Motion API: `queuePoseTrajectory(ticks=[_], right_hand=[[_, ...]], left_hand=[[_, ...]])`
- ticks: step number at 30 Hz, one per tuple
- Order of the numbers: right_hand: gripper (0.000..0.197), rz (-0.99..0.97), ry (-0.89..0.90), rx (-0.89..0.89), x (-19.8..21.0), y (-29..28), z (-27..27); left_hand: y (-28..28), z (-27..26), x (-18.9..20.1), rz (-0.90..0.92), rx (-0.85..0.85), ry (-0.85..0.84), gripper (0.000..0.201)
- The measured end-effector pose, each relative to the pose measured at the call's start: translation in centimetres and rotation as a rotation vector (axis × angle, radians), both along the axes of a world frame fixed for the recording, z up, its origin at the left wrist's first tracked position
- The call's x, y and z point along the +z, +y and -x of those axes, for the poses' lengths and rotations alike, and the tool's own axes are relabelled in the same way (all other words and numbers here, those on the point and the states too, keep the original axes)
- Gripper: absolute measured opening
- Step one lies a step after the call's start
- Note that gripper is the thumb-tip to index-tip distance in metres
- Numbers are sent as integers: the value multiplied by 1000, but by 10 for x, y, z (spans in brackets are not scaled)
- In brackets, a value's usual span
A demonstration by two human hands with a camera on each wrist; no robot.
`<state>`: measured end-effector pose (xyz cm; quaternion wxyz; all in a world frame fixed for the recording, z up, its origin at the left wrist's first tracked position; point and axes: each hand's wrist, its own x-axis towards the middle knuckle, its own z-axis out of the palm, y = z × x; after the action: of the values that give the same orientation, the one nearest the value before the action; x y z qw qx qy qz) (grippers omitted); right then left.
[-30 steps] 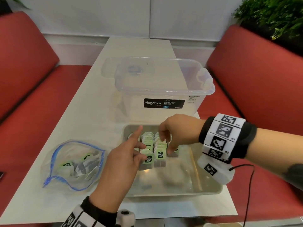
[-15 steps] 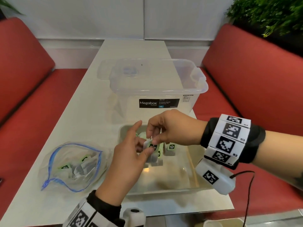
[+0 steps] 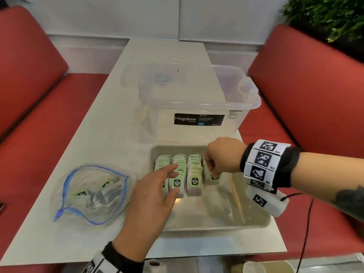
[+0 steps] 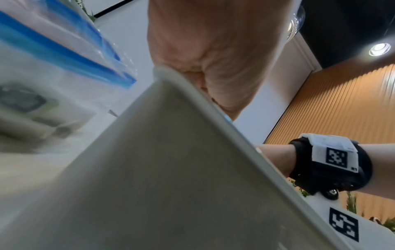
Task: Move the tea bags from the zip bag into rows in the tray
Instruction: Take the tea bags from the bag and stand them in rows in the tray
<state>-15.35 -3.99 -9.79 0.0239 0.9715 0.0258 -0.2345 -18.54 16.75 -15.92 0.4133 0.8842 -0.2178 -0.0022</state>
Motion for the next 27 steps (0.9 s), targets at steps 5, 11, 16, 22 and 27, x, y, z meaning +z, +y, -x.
queuePoseTrajectory(ticks=[5, 11, 16, 22, 27], right_hand=[[9, 92, 42, 2, -16, 2, -11], [14, 176, 68, 14, -24, 6, -17], [13, 210, 61, 29, -24, 7, -18], [15, 210, 35, 40, -22, 2, -17], [21, 210, 28, 33, -16, -3, -13]], left_hand=[[4, 1, -4, -10, 19, -37, 53], [7, -1, -7, -26, 24, -48, 52], [6, -1, -9, -26, 29, -52, 51], [5, 1, -7, -18, 36, -54, 51], [5, 4, -6, 25, 34, -105, 43]])
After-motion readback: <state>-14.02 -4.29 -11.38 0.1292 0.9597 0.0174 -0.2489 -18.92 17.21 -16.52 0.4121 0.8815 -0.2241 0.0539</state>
